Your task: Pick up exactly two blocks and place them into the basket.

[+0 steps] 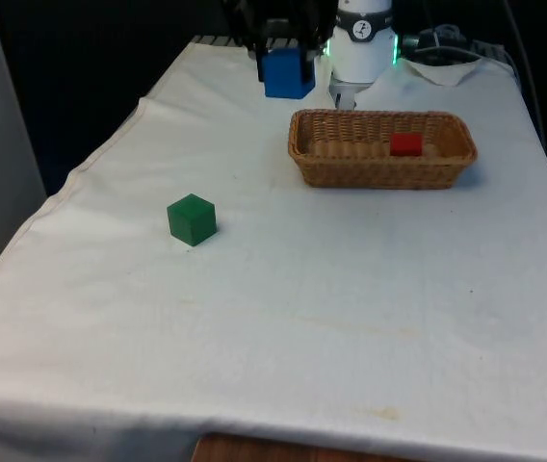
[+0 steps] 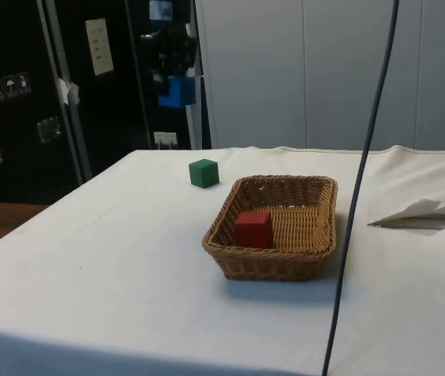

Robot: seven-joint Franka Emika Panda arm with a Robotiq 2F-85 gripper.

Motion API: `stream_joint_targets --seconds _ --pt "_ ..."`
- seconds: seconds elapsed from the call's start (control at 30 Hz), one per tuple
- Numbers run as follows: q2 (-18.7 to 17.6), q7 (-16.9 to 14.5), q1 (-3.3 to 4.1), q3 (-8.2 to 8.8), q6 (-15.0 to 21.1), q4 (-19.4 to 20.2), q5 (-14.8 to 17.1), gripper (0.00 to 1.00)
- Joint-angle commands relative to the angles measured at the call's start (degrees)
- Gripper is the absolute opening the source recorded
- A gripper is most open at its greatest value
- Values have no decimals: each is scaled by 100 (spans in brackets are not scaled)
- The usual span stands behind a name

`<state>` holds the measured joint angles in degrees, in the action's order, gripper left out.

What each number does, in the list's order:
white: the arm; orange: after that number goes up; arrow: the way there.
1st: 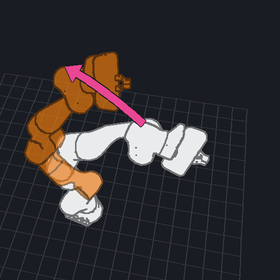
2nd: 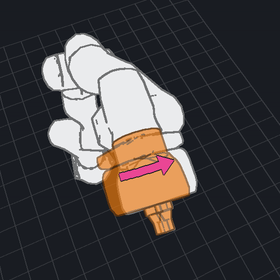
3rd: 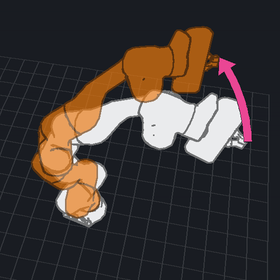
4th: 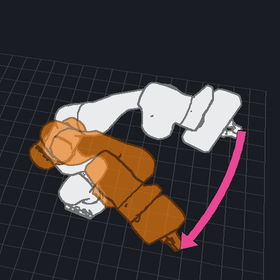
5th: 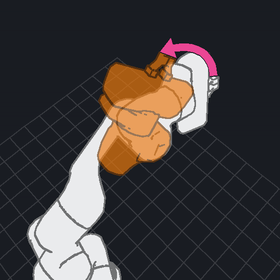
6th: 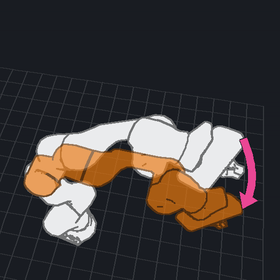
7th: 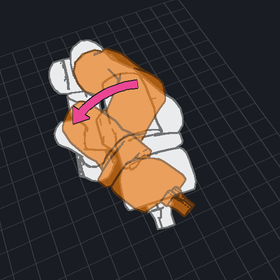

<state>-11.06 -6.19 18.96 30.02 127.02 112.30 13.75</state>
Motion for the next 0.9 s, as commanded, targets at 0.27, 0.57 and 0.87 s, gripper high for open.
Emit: stream_joint_targets --seconds 0.27,0.57,0.87 --pt "413 -120 17 -11 223 659 -160 1" --pt "653 -155 11 -11 510 1243 -424 1" --pt "934 -40 -17 0 693 1713 -911 1"
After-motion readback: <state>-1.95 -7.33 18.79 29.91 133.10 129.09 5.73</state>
